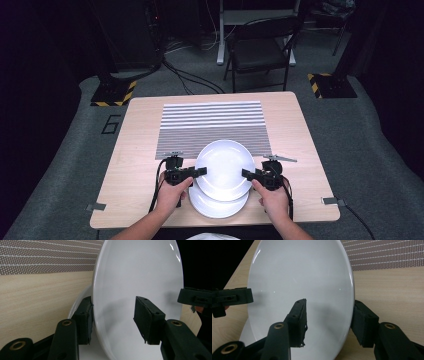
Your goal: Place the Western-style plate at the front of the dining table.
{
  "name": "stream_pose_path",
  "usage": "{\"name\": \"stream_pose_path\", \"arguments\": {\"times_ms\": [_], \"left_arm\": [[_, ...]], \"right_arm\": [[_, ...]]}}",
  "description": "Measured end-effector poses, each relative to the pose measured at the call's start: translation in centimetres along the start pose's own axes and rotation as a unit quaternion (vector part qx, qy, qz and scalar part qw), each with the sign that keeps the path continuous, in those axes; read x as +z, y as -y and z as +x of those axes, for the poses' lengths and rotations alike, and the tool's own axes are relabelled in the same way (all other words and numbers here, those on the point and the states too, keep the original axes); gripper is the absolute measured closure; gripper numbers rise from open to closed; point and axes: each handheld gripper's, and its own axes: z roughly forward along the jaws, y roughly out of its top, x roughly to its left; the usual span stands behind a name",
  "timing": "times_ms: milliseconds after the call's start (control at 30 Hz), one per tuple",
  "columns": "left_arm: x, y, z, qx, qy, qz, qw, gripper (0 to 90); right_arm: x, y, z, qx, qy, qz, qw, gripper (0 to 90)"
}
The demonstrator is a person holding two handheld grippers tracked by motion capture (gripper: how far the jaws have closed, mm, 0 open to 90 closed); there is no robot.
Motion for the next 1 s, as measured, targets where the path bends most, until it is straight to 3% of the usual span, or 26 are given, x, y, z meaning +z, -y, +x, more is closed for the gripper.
{"name": "stream_pose_path", "arguments": {"times_ms": [767,1000], "left_arm": [[-1.0,-2.0,0.4,-0.004,-0.012,-0.02,0.9997,50.8],[-1.3,-2.8,0.5,0.005,-0.016,-0.03,0.9994,51.0]], "right_arm": [[0.9,-2.7,1.4,-0.013,-0.002,-0.013,0.9998,49.6],[1.3,-3.3,1.6,-0.013,-0.001,-0.014,0.9998,49.6]]}}
